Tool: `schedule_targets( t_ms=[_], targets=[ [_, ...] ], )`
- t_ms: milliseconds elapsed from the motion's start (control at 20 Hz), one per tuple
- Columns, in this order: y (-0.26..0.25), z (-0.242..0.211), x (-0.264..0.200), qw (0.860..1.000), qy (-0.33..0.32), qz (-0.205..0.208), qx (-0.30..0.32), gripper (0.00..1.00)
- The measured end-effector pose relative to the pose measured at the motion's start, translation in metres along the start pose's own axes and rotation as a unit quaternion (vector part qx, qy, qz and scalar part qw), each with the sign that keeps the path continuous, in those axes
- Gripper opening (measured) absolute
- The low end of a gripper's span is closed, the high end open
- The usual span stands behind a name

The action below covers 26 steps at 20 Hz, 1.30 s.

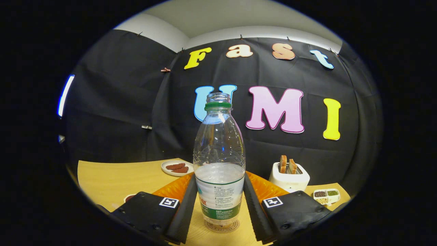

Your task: Take the bottle from table, then pour the juice into the cup, finally place the bottle on the coaster

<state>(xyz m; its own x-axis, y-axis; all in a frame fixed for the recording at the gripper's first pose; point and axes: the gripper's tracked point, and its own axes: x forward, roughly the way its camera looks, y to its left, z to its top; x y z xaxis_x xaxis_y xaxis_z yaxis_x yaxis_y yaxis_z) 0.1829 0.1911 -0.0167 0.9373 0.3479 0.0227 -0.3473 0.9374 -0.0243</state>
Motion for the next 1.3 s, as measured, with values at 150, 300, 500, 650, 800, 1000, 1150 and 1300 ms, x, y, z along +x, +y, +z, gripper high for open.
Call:
schedule_targets(
  t_ms=[150,300,500,650,800,1000,1150,1300],
  targets=[
    [-0.004,-0.02,0.009,1.0,0.003,0.0,0.006,0.74],
    [-0.01,-0.038,0.014,1.0,0.016,-0.006,0.022,0.74],
    [-0.015,-0.056,0.021,0.997,0.031,-0.012,0.069,0.74],
    [-0.014,-0.068,0.024,0.996,0.036,-0.009,0.084,0.74],
    [-0.017,-0.074,0.026,0.995,0.04,-0.014,0.086,0.74],
    [-0.015,-0.083,0.028,0.996,0.045,-0.015,0.071,0.75],
    [-0.017,-0.093,0.03,0.995,0.055,-0.018,0.084,0.76],
    [-0.018,-0.097,0.032,0.994,0.062,-0.022,0.088,0.76]
  ],
)
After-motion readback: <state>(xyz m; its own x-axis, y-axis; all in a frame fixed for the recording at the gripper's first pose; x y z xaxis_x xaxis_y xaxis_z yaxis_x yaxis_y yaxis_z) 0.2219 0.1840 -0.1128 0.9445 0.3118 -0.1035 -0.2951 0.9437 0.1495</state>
